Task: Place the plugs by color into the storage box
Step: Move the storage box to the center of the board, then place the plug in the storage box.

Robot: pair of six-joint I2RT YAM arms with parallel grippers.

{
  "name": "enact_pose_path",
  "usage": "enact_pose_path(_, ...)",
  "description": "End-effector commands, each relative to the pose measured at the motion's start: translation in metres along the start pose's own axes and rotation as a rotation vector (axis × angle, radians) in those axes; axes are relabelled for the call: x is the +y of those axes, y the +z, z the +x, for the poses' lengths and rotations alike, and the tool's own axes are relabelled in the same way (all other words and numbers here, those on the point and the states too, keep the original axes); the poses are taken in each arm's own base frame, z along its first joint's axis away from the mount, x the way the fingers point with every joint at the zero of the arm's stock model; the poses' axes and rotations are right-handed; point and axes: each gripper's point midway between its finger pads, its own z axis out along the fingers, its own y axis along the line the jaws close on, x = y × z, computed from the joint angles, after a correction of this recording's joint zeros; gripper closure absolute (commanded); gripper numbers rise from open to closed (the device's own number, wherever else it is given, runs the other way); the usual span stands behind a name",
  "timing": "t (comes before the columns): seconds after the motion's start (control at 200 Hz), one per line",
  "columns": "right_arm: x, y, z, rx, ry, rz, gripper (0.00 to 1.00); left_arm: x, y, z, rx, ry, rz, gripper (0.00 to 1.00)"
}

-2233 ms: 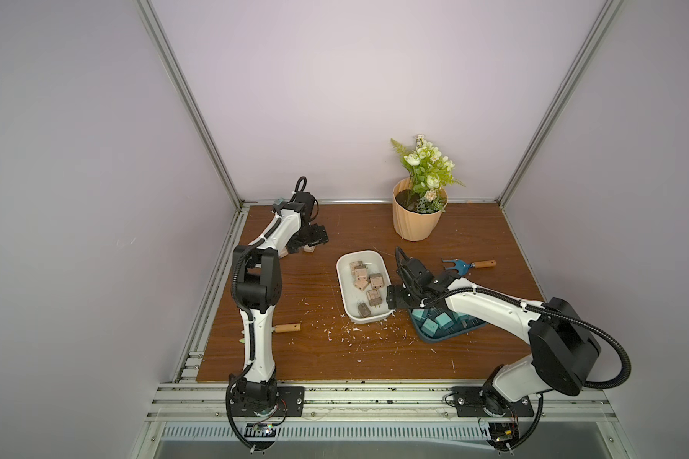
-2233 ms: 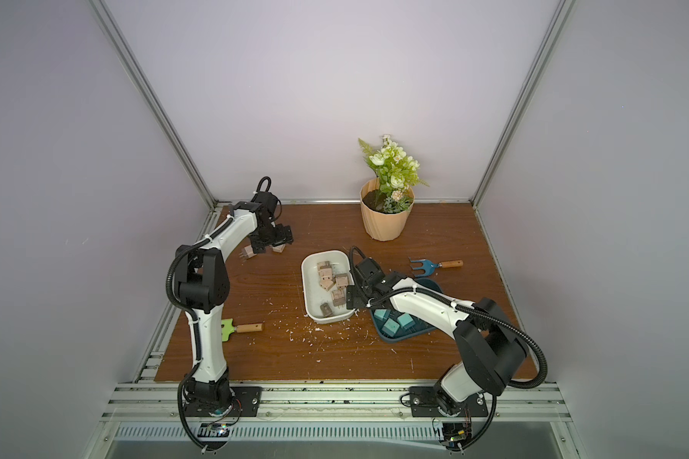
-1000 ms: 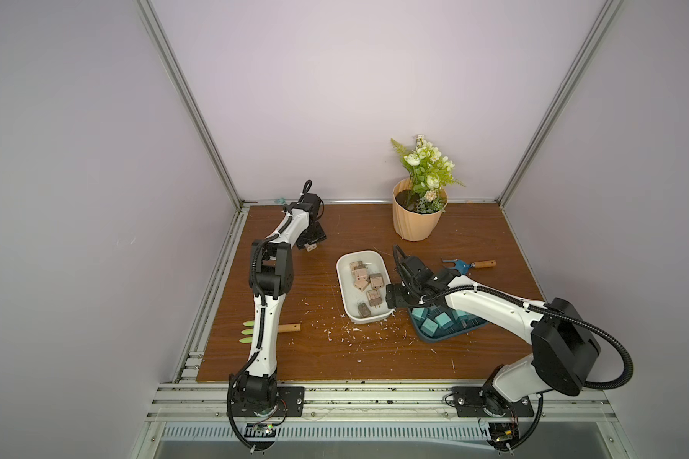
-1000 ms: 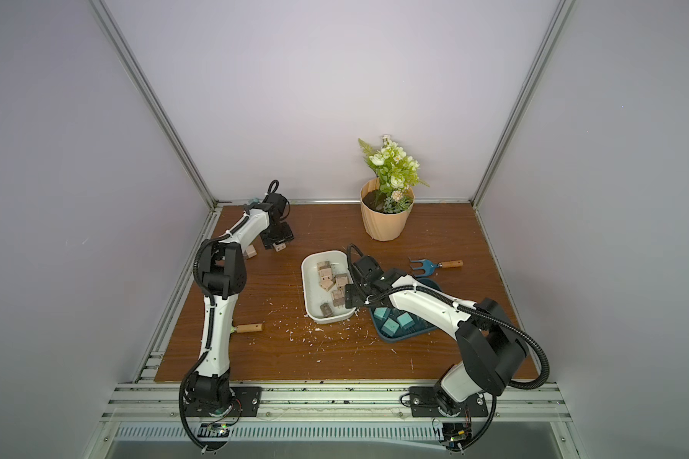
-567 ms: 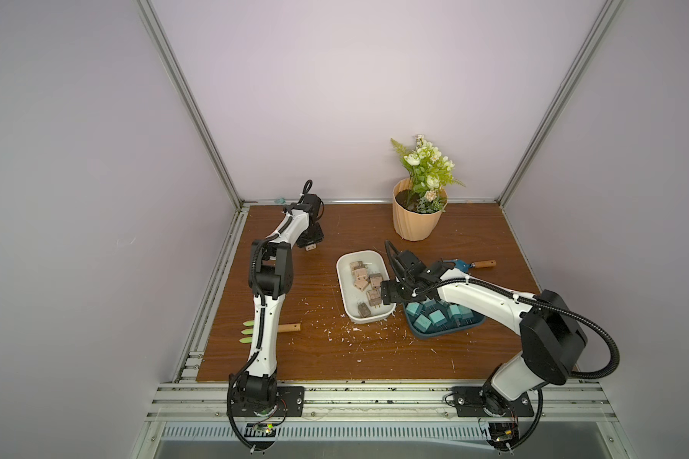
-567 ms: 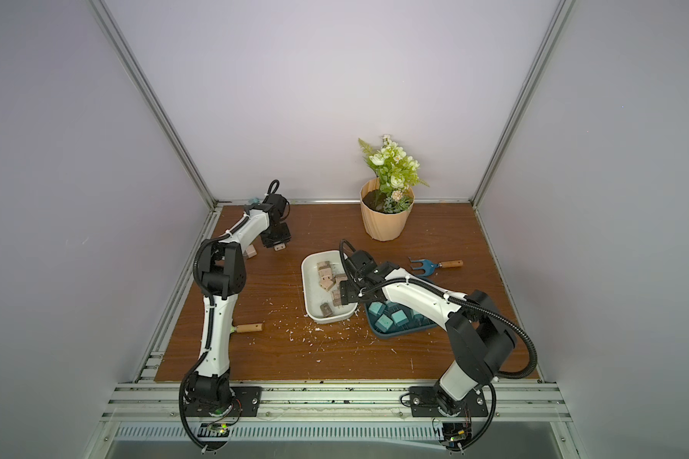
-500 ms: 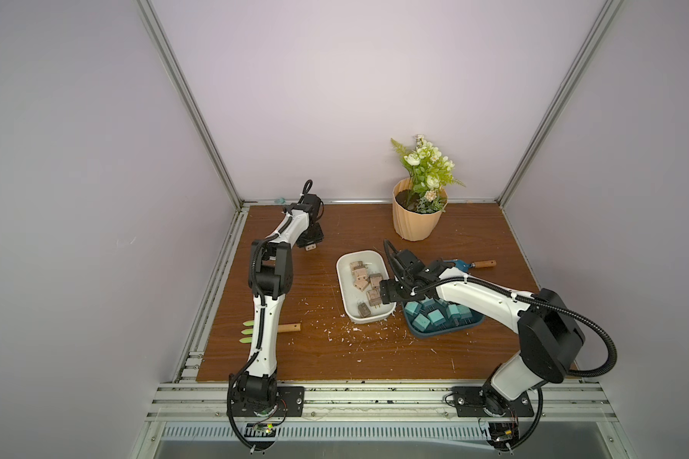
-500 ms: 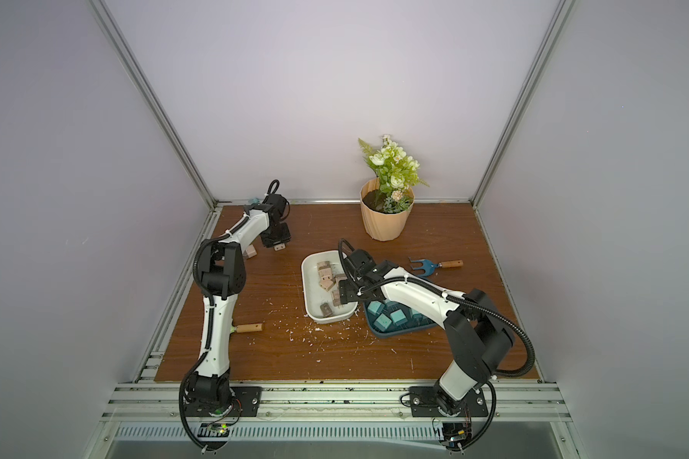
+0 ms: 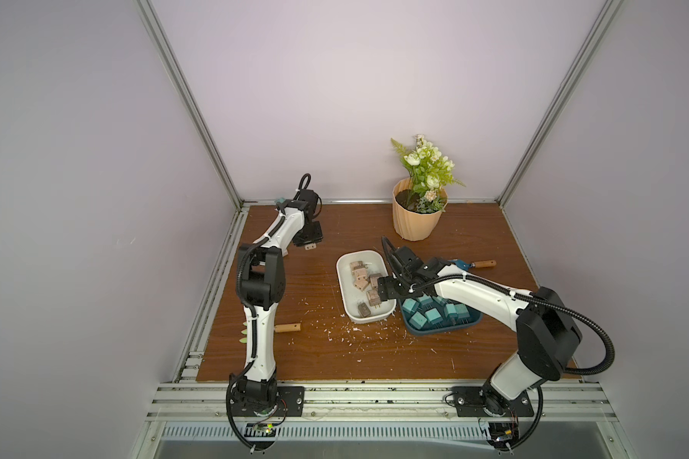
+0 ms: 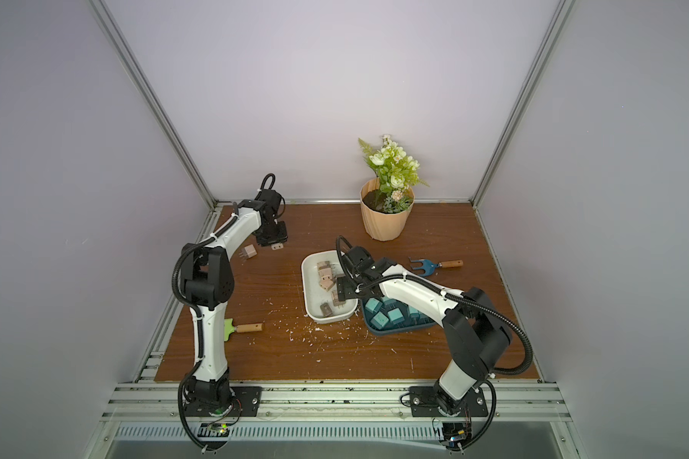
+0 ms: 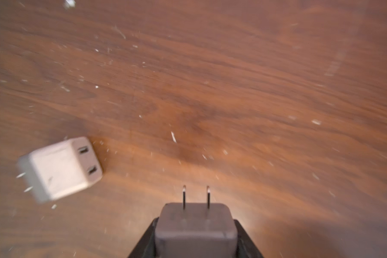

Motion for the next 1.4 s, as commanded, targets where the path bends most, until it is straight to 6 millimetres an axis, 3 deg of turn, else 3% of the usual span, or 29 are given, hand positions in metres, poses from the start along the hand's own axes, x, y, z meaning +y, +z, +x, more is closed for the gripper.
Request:
enact_pose_path(0.0,0.009,-0.015,-0.012,-0.059,-0.016,-0.033,0.11,-0.027,-0.026,0.028,0.019,0.076,0.045,0.62)
enact_pose_path(0.29,0.003,-0.019,-0.010,-0.078,0.002,-0.023,0.11,-0.087,-0.077,0.094,0.030,0.189,0.160,0.62)
enact_pose_path(0.475,-0.001,-0.017,-0.003,-0.077,0.012,-0.021,0.11,-0.108,-0.082,0.133,0.068,0.243,0.178,0.62)
enact_pose_path(0.976,-0.013,-0.019,0.011,-0.082,0.060,-0.018,0.11,-0.105,-0.060,0.187,0.146,0.322,0.124,0.62)
enact_pose_path(1.126,-0.013,-0.016,0.013,-0.079,0.062,-0.016,0.11,-0.101,-0.049,0.212,0.191,0.341,0.106,0.62)
enact_pose_path(1.396,-0.010,-0.014,0.007,-0.078,0.054,-0.013,0.11,-0.097,-0.027,0.223,0.204,0.374,0.060,0.61)
